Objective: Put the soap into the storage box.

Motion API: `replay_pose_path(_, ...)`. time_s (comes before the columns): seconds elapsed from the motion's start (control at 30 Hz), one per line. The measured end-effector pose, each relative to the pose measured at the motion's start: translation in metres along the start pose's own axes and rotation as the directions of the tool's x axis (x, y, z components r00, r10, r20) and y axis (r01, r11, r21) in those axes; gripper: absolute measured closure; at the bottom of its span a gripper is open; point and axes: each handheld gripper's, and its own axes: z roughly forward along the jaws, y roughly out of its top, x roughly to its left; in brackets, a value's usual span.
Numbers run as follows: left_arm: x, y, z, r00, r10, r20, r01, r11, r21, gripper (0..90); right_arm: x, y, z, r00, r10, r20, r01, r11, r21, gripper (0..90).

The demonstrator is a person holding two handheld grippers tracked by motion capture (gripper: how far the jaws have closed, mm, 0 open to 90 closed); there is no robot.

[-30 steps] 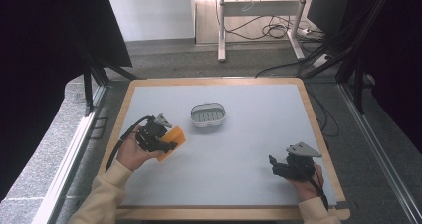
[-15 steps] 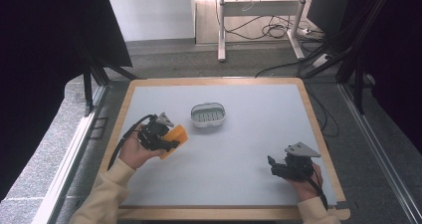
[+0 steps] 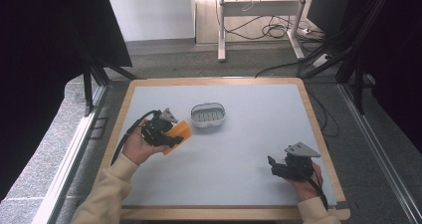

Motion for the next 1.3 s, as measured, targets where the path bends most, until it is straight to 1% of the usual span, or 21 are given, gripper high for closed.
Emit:
replay_pose_path(0.1,0.001,0.003,-0.001,1.0,0.008,0.0,-0.008,1.0,0.003,61.5,0.0,0.0,0.0,1.0,0.0,0.002,0.0,1.0,-0.001,16.6)
replay_pose_path(0.23,0.003,0.007,0.0,1.0,0.0,0.006,0.0,1.0,-0.002,61.6,0.0,0.0,0.001,1.0,0.0,0.004,0.0,1.0,0.0,16.6)
replay_pose_path(0.33,0.004,0.01,0.0,1.0,0.0,0.001,0.0,1.0,-0.002,61.6,0.0,0.0,0.0,1.0,0.0,0.005,0.0,1.0,0.0,16.5)
replay_pose_path(0.4,0.004,0.013,-0.001,0.9999,0.009,0.005,-0.009,1.0,-0.003,61.6,0.0,0.0,0.0,1.0,0.001,0.005,-0.001,1.0,-0.001,16.5)
replay_pose_path(0.53,0.004,0.019,-0.002,0.9998,0.019,-0.002,-0.019,0.9998,-0.006,61.5,0.0,0.0,0.001,1.0,0.001,0.005,-0.001,1.0,0.001,16.5)
replay_pose_path(0.57,0.004,0.02,-0.002,0.9999,0.015,-0.005,-0.015,0.9998,-0.013,61.6,0.0,-0.001,0.001,1.0,0.0,0.006,0.0,1.0,0.002,16.5)
replay_pose_path(0.6,0.004,0.021,-0.002,0.9998,0.022,-0.005,-0.022,0.9997,-0.012,61.6,0.0,-0.001,0.001,1.0,0.0,0.006,0.0,1.0,0.002,16.5)
replay_pose_path(0.7,0.006,0.026,-0.001,0.9995,0.024,-0.021,-0.024,0.9996,-0.014,61.6,-0.001,-0.001,0.001,0.9999,-0.001,0.013,0.001,1.0,0.006,16.3)
replay_pose_path(0.8,0.006,0.03,-0.001,0.9994,0.028,-0.019,-0.028,0.9995,-0.017,61.6,-0.001,-0.001,0.001,0.9999,0.002,0.016,-0.002,1.0,0.009,16.3)
replay_pose_path(0.87,0.007,0.033,-0.001,0.999,0.039,-0.02,-0.039,0.9991,-0.013,61.6,-0.001,-0.001,0.001,0.9999,0.001,0.016,-0.001,1.0,0.008,16.3)
replay_pose_path(1.0,0.008,0.035,0.0,0.9985,0.048,-0.027,-0.049,0.9986,-0.019,61.6,0.0,-0.001,0.002,0.9999,-0.001,0.015,0.001,1.0,0.011,16.3)
replay_pose_path(1.03,0.008,0.035,0.0,0.9986,0.045,-0.026,-0.046,0.9987,-0.023,61.6,0.0,-0.001,0.002,0.9999,-0.002,0.015,0.002,1.0,0.013,16.3)
replay_pose_path(1.1,0.009,0.036,0.001,0.9983,0.054,-0.023,-0.054,0.9984,-0.019,61.6,0.001,-0.001,0.002,0.9999,-0.004,0.014,0.004,1.0,0.014,16.3)
replay_pose_path(1.3,0.009,0.039,0.002,0.9977,0.062,-0.026,-0.063,0.9978,-0.02,61.6,0.001,-0.001,0.002,0.9999,-0.003,0.015,0.003,1.0,0.014,16.3)
